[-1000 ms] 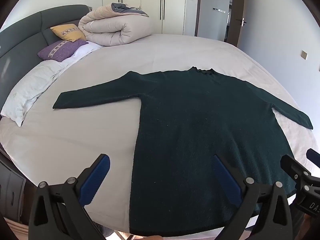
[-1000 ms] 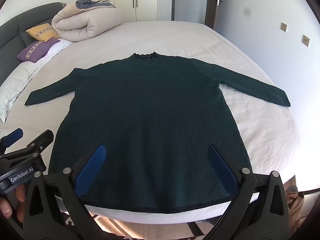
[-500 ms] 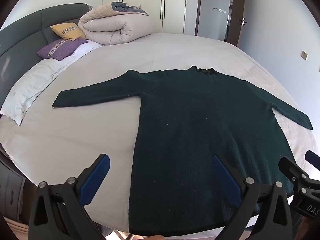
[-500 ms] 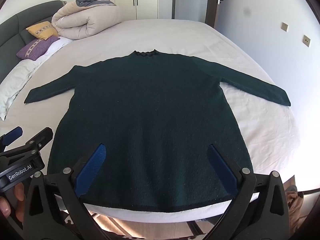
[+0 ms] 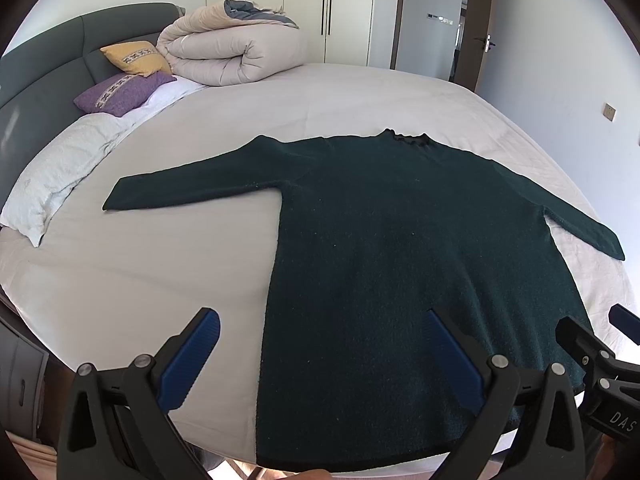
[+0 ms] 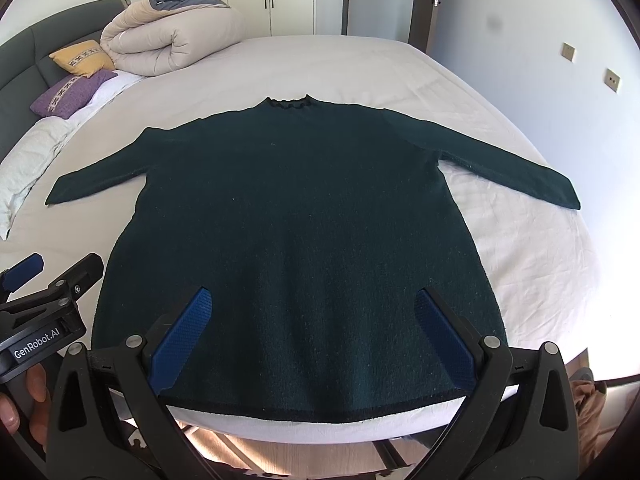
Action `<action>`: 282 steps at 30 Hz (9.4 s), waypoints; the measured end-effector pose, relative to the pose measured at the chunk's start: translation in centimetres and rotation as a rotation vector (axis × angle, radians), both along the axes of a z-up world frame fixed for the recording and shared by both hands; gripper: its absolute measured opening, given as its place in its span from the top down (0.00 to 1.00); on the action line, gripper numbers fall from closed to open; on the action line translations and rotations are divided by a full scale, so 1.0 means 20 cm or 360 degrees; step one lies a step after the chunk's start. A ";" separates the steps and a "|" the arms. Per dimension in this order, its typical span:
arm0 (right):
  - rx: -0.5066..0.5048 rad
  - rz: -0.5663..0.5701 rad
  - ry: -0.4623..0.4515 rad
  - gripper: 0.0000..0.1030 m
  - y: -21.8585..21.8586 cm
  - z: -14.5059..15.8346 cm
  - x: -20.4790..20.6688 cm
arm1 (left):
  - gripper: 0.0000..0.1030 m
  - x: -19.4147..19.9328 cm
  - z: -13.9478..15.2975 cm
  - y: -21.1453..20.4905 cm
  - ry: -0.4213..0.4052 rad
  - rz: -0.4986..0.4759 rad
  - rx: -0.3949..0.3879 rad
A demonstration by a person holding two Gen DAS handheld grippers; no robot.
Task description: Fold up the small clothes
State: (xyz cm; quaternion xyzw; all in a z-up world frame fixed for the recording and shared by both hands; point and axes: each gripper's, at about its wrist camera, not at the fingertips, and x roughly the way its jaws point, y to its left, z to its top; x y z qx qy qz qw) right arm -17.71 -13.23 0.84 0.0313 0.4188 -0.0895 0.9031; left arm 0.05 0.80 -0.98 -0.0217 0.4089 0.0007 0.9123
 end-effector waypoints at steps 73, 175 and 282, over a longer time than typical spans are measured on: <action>-0.0014 0.0020 0.0090 0.00 0.06 -0.09 0.08 | 0.00 0.02 -0.09 0.14 0.0031 0.0020 -0.0200; 0.1318 0.0373 0.0351 0.94 -0.13 -0.71 2.64 | 0.39 0.99 -0.26 0.12 -0.0270 -0.0301 0.0040; 0.0465 0.0041 -0.0323 0.91 -0.16 -0.24 2.33 | 0.25 1.43 -0.36 -0.28 0.0286 -0.0492 -0.1070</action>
